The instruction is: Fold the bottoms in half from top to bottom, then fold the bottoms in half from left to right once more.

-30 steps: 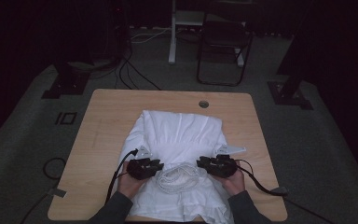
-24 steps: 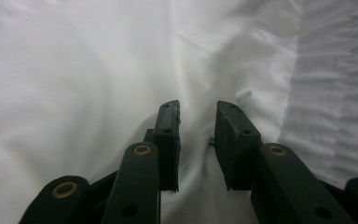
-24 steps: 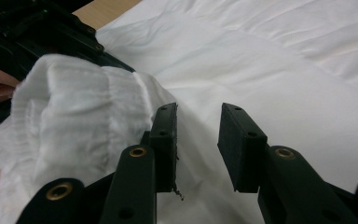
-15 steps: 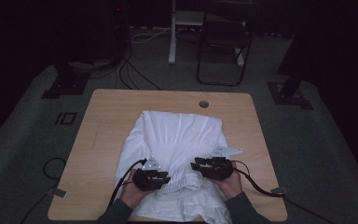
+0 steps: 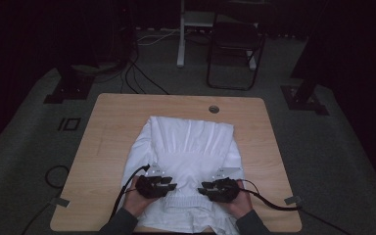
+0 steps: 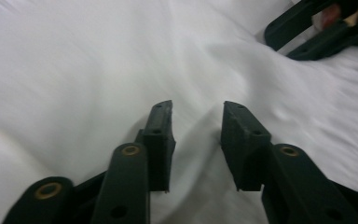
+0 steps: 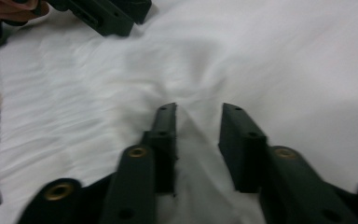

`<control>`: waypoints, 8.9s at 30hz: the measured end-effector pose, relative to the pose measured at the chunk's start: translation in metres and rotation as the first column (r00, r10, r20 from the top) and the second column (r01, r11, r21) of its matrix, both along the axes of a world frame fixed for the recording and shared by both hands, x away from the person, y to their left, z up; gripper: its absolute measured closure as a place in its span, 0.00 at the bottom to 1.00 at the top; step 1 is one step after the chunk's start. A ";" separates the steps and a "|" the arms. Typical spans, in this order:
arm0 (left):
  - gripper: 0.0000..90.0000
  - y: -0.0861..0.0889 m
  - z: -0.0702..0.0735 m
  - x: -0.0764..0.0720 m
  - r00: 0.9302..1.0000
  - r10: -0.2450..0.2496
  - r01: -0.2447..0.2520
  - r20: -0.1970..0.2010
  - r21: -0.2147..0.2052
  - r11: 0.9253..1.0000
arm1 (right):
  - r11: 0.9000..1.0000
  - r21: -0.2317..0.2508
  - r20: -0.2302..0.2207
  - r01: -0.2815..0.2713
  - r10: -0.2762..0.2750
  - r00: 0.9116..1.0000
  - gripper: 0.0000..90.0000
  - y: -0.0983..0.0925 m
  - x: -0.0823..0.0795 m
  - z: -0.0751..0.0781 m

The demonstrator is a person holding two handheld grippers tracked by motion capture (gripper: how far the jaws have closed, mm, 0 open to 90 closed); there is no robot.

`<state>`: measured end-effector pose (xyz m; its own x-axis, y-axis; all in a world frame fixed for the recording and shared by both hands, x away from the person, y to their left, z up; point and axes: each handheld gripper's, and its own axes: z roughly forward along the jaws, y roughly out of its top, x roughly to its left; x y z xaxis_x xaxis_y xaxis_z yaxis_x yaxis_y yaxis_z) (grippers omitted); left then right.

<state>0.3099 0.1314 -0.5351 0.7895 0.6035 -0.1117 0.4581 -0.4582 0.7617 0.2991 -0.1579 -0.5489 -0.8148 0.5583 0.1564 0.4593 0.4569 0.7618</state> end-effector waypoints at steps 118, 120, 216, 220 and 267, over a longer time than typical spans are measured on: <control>0.84 0.062 -0.022 0.137 0.929 0.365 -0.366 -0.053 -0.012 0.930 | 0.885 0.027 0.009 0.464 -0.465 0.886 0.26 -0.077 0.154 0.021; 0.84 0.062 -0.022 0.137 0.929 0.365 -0.366 -0.053 -0.016 0.930 | 0.886 0.003 -0.006 0.464 -0.464 0.886 0.24 -0.072 0.163 0.013; 0.86 0.047 -0.015 0.107 0.938 0.347 -0.347 0.009 0.016 0.938 | 0.906 -0.089 0.096 0.413 -0.405 0.909 0.92 -0.056 0.112 -0.009; 0.86 0.048 -0.016 0.108 0.938 0.347 -0.347 -0.003 0.004 0.938 | 0.907 -0.078 0.081 0.414 -0.408 0.909 0.92 -0.057 0.113 -0.010; 0.71 0.024 0.034 0.044 0.969 0.245 -0.249 -0.042 -0.124 0.961 | 0.949 0.009 0.196 0.316 -0.312 0.930 0.60 -0.010 0.043 0.050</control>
<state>0.3541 0.1551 -0.5007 0.6134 0.7590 -0.2182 0.5650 -0.2287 0.7928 0.3418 -0.1679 -0.4988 -0.6106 0.7920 -0.0010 0.4278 0.3308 0.8412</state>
